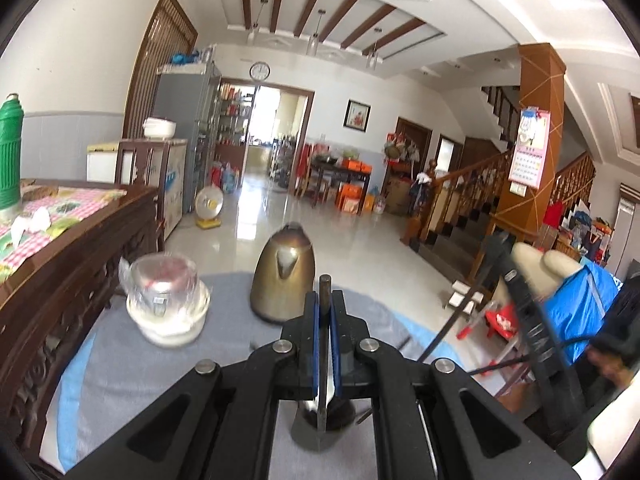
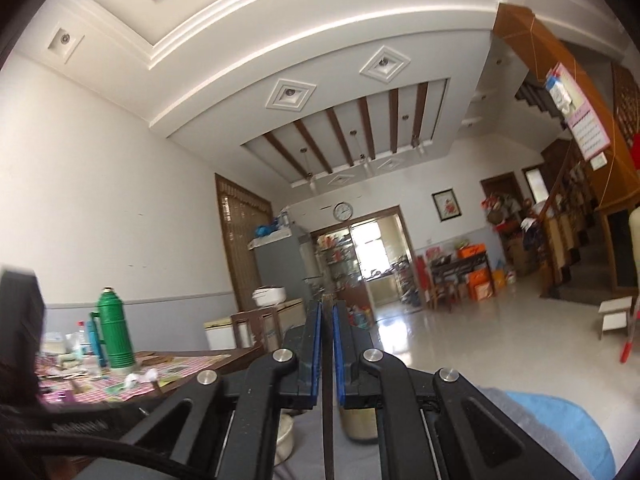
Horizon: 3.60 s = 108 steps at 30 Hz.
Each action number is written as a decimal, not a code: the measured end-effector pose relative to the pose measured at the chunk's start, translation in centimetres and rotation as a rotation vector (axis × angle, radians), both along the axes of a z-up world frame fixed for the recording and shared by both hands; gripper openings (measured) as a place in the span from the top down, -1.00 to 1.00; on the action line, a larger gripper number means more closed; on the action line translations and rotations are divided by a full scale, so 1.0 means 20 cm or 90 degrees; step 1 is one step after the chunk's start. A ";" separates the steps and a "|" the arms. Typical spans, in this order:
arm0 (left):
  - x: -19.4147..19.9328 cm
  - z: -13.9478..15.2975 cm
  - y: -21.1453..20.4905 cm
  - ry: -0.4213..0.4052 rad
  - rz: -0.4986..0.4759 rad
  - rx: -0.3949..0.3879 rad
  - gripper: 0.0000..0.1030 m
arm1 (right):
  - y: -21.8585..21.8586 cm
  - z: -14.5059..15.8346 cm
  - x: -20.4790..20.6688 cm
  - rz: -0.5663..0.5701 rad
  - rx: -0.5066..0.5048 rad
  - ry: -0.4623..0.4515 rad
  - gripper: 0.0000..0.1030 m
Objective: Organize utensils
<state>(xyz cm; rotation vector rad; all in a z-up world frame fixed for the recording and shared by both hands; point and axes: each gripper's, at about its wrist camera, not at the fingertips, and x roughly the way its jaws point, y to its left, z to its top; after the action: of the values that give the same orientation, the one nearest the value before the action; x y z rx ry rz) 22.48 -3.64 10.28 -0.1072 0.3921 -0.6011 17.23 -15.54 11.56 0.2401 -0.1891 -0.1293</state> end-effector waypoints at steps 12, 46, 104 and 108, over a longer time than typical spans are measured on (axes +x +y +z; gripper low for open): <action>0.27 -0.28 -0.18 0.069 0.001 -0.001 0.90 | -0.04 -0.29 0.36 0.014 0.019 0.125 0.88; -0.90 -0.25 0.14 -0.058 0.274 0.279 -0.96 | -0.16 -0.32 -0.86 0.085 0.176 0.224 -0.33; -1.16 -0.32 0.53 0.009 0.362 0.244 -0.98 | 0.31 -0.33 -1.28 0.007 0.046 0.261 -0.34; -1.17 -0.33 0.54 0.011 0.366 0.240 -0.98 | 0.32 -0.33 -1.29 0.009 0.039 0.258 -0.34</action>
<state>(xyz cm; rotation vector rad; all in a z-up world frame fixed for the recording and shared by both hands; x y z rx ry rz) -0.91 7.08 3.66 0.1348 0.4605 0.0455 -8.66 -9.20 4.98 0.2719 0.2192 -0.1668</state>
